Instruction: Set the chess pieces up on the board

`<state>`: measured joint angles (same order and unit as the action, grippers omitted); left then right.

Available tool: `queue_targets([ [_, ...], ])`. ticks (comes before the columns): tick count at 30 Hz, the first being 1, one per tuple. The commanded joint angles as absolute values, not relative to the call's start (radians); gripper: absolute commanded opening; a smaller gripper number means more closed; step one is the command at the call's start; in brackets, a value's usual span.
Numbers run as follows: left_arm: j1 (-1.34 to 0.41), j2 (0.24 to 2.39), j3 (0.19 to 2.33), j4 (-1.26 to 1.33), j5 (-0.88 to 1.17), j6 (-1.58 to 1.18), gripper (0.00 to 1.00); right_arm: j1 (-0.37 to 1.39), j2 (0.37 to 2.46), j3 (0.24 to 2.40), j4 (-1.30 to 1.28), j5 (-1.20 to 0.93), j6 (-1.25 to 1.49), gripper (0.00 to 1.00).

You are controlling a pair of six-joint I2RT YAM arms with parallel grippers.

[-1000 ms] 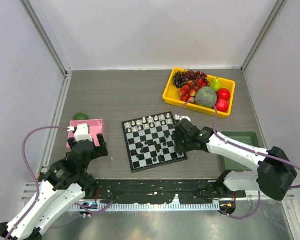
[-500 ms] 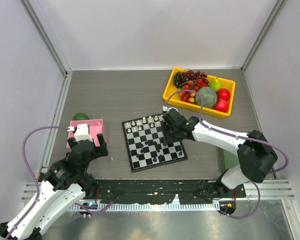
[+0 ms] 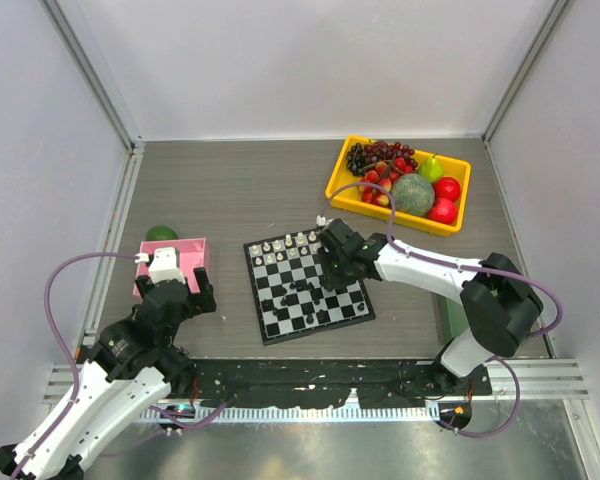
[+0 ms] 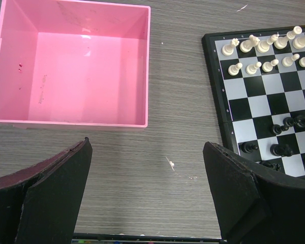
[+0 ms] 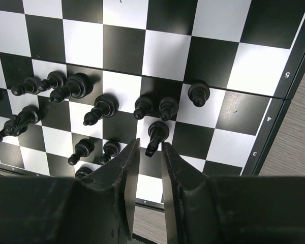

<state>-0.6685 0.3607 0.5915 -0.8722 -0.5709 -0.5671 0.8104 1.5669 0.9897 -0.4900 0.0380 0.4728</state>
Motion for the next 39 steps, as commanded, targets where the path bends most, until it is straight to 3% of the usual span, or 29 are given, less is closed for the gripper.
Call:
queue_targets([
  [1, -0.67, 0.362, 0.592, -0.833, -0.58, -0.565, 0.99, 0.818, 1.572, 1.032, -0.479, 0.067, 0.459, 0.25],
  [11, -0.67, 0.359, 0.592, -0.833, -0.578, -0.563, 0.99, 0.819, 1.533, 1.028, -0.515, 0.1, 0.426, 0.07],
  [26, -0.67, 0.356, 0.594, -0.831, -0.572, -0.56, 0.99, 0.822, 1.283, 0.861, -0.61, 0.054, 0.439, 0.06],
  [39, -0.67, 0.348, 0.592, -0.831, -0.571, -0.56, 0.99, 0.871, 1.296, 0.793, -0.58, 0.051, 0.468, 0.06],
])
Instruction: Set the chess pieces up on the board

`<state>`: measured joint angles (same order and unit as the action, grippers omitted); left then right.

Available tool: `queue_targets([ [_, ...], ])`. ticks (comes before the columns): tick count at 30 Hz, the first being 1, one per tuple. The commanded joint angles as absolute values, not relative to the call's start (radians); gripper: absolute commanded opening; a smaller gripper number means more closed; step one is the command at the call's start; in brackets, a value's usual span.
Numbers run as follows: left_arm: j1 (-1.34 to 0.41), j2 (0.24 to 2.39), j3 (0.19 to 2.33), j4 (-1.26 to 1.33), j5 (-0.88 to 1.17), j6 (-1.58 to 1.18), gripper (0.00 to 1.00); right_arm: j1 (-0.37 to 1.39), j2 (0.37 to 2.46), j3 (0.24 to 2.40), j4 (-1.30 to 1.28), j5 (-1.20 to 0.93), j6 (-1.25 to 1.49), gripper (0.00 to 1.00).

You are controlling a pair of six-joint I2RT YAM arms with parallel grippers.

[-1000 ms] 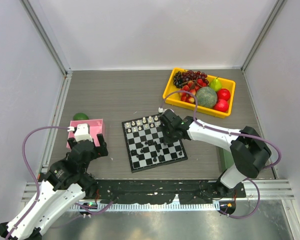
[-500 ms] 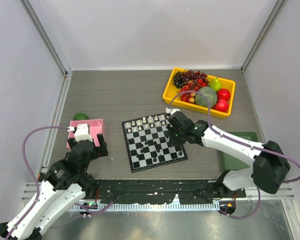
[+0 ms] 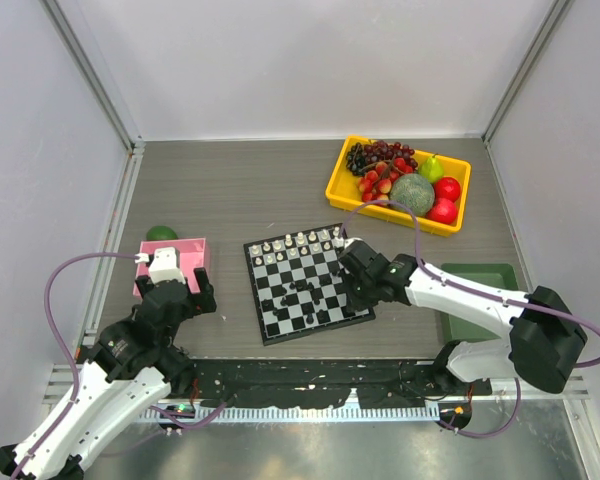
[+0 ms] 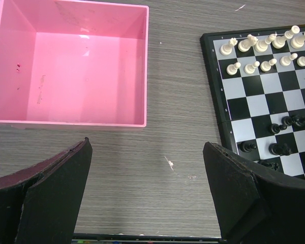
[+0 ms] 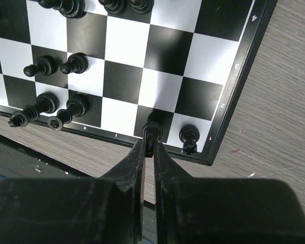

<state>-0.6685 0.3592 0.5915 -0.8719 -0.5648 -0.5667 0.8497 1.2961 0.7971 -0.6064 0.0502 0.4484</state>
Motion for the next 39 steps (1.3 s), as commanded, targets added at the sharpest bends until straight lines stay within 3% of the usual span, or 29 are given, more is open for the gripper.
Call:
queue_targets([
  [1, -0.67, 0.35, 0.594, -0.831, -0.572, -0.558, 0.99, 0.873, 1.299, 0.79, -0.577, 0.052, 0.474, 0.07],
  [29, -0.67, 0.35, 0.592, -0.831, -0.569, -0.558, 0.99, 0.908, 1.301, 0.761, -0.565, 0.135, 0.485, 0.1],
  [39, -0.67, 0.351, 0.594, -0.831, -0.569, -0.56, 0.99, 0.911, 1.279, 0.807, -0.584, 0.115, 0.456, 0.25],
])
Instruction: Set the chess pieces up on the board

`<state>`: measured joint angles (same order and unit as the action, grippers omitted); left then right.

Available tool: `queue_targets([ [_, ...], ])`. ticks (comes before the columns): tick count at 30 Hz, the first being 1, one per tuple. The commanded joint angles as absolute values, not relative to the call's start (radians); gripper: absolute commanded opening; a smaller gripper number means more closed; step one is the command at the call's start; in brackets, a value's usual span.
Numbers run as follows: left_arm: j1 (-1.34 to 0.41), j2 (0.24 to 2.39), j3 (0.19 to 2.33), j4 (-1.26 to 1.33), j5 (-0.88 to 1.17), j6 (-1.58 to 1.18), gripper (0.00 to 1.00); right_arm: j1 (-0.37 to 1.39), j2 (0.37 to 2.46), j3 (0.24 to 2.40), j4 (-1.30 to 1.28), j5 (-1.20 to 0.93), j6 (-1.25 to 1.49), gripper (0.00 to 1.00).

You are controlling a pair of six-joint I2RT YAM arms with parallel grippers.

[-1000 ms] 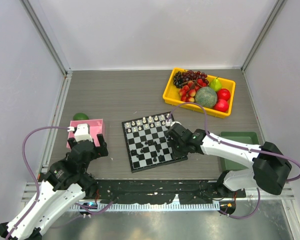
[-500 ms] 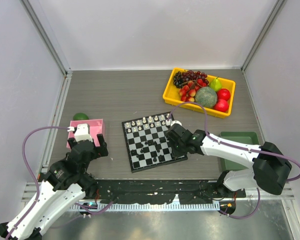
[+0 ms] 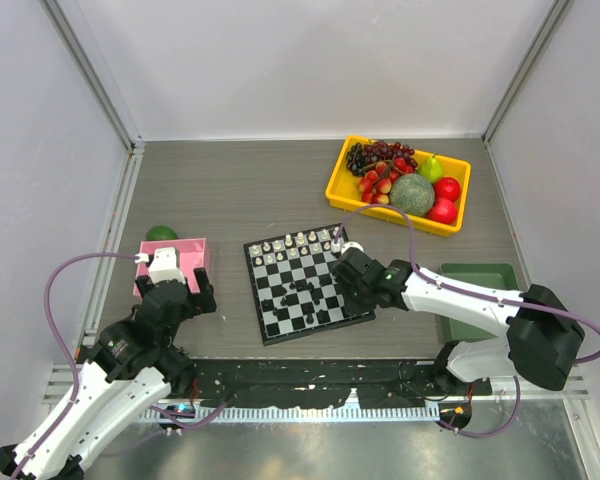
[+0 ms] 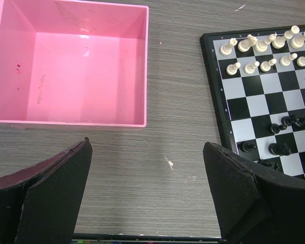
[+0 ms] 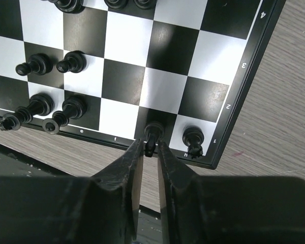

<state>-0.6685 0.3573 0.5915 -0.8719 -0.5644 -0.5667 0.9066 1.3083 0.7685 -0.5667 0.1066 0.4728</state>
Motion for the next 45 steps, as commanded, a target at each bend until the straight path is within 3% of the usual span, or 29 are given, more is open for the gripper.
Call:
queue_targets([
  [1, -0.67, 0.351, 0.592, -0.83, -0.571, -0.558, 0.99, 0.913, 1.276, 0.822, -0.589, 0.114, 0.453, 0.27],
  [4, -0.672, 0.351, 0.594, -0.83, -0.569, -0.56, 0.99, 0.911, 1.272, 0.856, -0.594, 0.11, 0.446, 0.38],
  [10, -0.67, 0.348, 0.592, -0.831, -0.569, -0.558, 0.99, 0.911, 1.276, 0.939, -0.589, 0.118, 0.434, 0.43],
  [24, -0.67, 0.345, 0.594, -0.831, -0.574, -0.56, 0.99, 0.897, 1.526, 1.109, -0.569, 0.157, 0.417, 0.39],
  [45, -0.67, 0.354, 0.592, -0.83, -0.577, -0.56, 0.99, 0.897, 1.66, 1.227, -0.532, 0.063, 0.41, 0.39],
])
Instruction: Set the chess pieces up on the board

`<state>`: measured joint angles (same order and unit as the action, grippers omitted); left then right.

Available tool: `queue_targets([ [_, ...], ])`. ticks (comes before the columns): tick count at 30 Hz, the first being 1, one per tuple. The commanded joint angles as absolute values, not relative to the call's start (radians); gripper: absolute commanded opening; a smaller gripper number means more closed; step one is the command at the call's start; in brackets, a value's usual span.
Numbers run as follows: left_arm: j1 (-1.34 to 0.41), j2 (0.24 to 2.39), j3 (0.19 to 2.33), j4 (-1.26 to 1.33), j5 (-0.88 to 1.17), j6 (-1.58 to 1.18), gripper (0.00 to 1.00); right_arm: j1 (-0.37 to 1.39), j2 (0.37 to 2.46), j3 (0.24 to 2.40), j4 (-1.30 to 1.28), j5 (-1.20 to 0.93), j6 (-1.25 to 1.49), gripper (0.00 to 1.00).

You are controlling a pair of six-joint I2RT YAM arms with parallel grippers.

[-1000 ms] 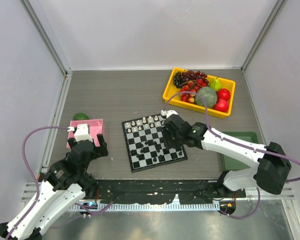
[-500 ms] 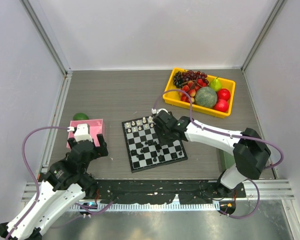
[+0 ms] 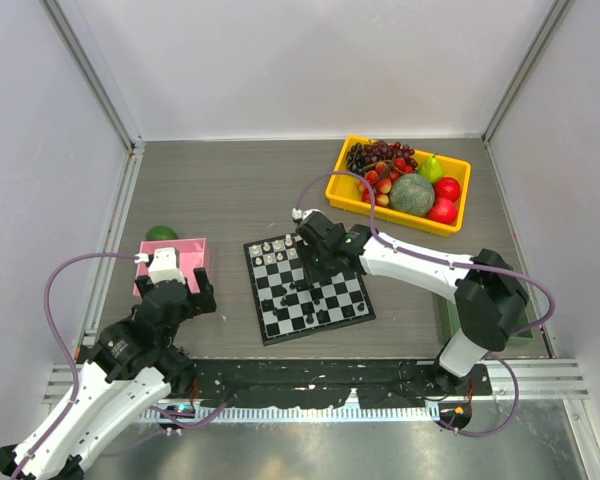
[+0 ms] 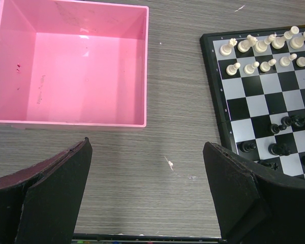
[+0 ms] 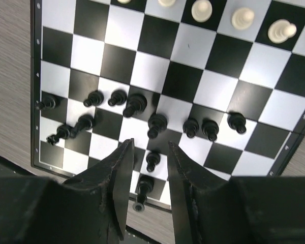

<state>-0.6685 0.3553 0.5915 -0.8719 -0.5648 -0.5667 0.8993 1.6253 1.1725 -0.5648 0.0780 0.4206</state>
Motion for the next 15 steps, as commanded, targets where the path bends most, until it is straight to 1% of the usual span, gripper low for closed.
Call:
queue_targets([
  [1, -0.672, 0.354, 0.592, -0.831, -0.577, -0.561, 0.99, 0.897, 1.672, 1.23, -0.532, 0.06, 0.408, 0.38],
  [5, -0.67, 0.35, 0.592, -0.831, -0.578, -0.561, 0.99, 0.897, 1.701, 1.246, -0.545, 0.055, 0.405, 0.35],
  [15, -0.672, 0.351, 0.592, -0.831, -0.578, -0.561, 0.99, 0.897, 1.747, 1.255, -0.549, 0.049, 0.387, 0.34],
])
